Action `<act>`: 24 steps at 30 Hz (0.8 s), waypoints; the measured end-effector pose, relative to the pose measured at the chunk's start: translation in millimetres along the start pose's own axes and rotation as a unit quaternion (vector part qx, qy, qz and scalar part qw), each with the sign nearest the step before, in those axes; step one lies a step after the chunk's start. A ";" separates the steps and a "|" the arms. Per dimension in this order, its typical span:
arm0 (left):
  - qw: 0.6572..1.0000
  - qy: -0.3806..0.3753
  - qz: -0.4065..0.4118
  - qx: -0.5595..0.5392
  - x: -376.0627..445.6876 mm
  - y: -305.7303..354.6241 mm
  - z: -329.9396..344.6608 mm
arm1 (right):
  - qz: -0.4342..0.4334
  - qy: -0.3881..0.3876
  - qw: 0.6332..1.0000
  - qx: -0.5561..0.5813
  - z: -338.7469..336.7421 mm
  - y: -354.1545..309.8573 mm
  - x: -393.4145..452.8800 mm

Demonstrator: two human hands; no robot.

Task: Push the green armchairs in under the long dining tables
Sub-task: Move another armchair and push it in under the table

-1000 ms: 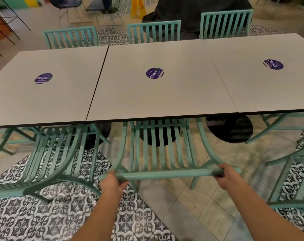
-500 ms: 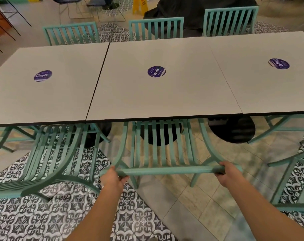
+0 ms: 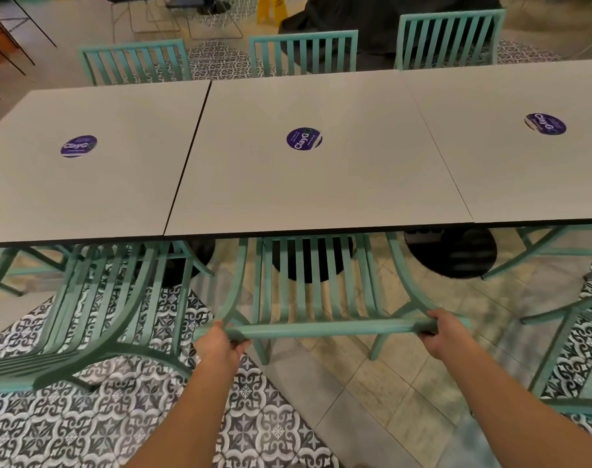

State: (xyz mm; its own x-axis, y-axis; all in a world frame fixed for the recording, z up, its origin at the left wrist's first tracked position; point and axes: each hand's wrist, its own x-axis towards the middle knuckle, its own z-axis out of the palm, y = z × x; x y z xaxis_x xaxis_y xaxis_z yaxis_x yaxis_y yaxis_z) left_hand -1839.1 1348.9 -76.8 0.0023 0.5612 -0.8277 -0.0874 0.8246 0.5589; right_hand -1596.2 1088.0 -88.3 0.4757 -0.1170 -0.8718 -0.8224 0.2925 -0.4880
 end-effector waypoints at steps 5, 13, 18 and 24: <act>1.000 -0.004 0.000 0.004 5.0 -0.2 0.6 | 0.003 0.005 1.000 0.004 0.9 0.6 3.8; 0.999 -0.006 0.010 0.032 7.1 1.5 1.6 | 0.000 -0.003 1.000 0.003 0.3 1.8 7.0; 0.999 -0.009 0.015 0.029 8.7 0.6 0.6 | 0.000 -0.003 1.000 0.003 0.2 2.1 7.7; 0.999 -0.009 0.018 0.032 8.5 1.3 1.5 | -0.002 -0.004 1.000 0.003 0.7 1.5 9.0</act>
State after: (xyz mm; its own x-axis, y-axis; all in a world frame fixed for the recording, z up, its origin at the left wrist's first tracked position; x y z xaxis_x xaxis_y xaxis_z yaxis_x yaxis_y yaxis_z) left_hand -1837.7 1354.9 -83.0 0.0181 0.5910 -0.8065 -0.0238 0.8066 0.5906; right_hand -1593.0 1088.0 -96.8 0.4804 -0.1112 -0.8700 -0.8190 0.2981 -0.4903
